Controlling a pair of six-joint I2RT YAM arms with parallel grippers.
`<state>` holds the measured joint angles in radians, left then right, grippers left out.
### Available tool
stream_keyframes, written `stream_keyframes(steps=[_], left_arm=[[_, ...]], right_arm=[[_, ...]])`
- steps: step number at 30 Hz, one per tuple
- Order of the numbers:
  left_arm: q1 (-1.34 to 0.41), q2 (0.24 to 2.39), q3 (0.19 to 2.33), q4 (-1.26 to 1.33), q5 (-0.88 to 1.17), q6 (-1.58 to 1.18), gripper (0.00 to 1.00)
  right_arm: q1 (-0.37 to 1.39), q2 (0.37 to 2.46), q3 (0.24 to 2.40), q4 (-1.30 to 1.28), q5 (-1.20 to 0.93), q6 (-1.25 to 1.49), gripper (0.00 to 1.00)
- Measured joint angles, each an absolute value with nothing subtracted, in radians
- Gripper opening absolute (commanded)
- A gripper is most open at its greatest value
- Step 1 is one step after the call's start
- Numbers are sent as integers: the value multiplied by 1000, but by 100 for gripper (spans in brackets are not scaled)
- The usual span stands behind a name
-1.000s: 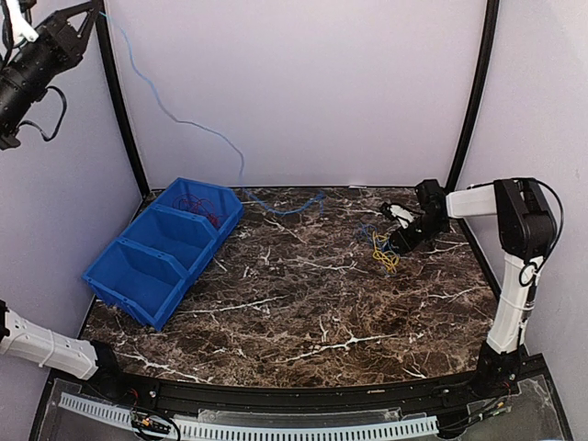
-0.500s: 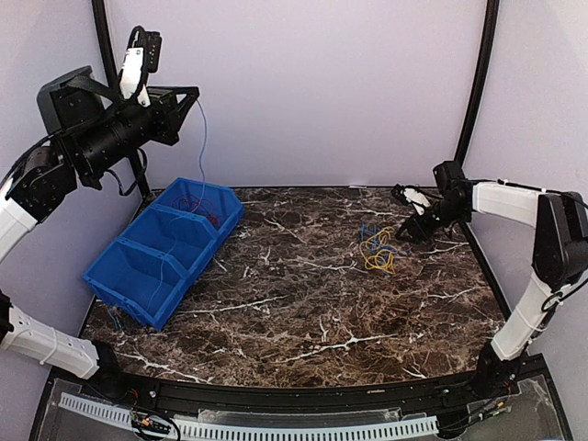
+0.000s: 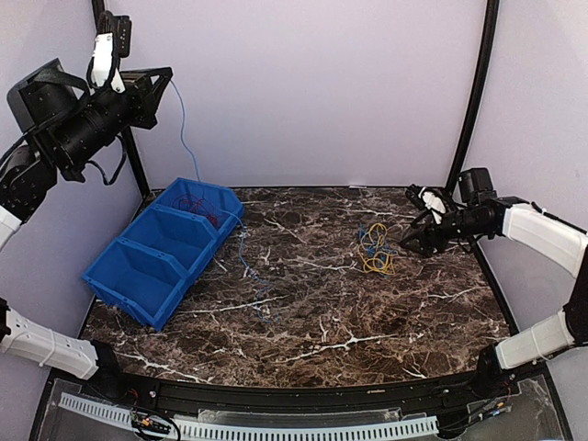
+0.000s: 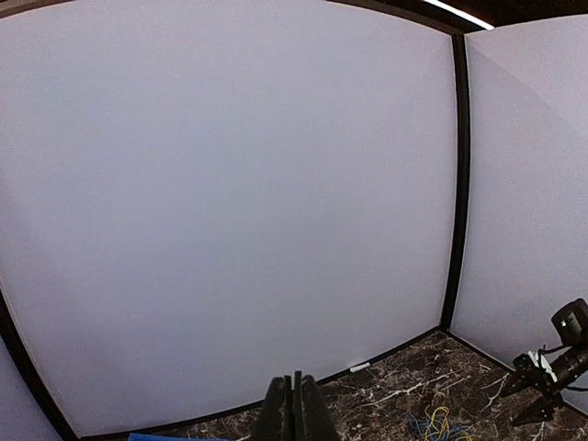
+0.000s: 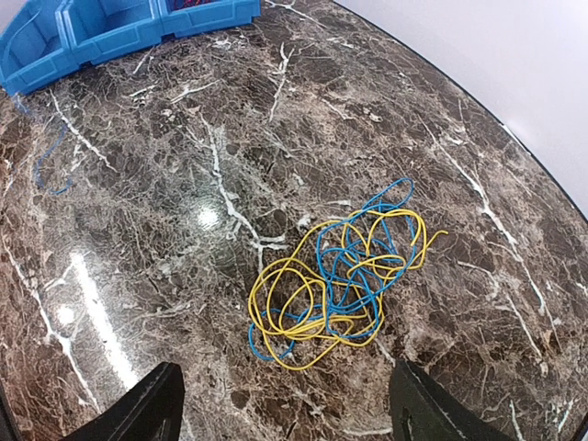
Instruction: Untangle the cables
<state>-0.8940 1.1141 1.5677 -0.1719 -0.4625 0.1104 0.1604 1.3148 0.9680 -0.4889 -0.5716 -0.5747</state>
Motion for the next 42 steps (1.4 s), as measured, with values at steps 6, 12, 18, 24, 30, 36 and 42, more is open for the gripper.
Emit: stream_keyframes(steps=[6, 12, 18, 24, 30, 36, 42], left_arm=[[-892, 1170, 1655, -141, -505, 203, 0], [-866, 1302, 1816, -134, -536, 278, 0], [-771, 1402, 1923, -160, -556, 308, 0], [-482, 1422, 1928, -192, -517, 252, 0], [-292, 1423, 1842, -192, -470, 200, 0], [-134, 1424, 1744, -194, -369, 99, 0], [-128, 1355, 1488, -174, -264, -24, 0]], right_arm=[[160, 1298, 908, -440, -571, -575, 80], [160, 1298, 882, -426, -564, -577, 81], [160, 1298, 876, -415, -565, -584, 81], [160, 1299, 869, -412, -570, -590, 82], [160, 1300, 863, -412, -579, -594, 82], [160, 1300, 863, -413, -584, -595, 82], [160, 1304, 863, -412, -584, -602, 82]])
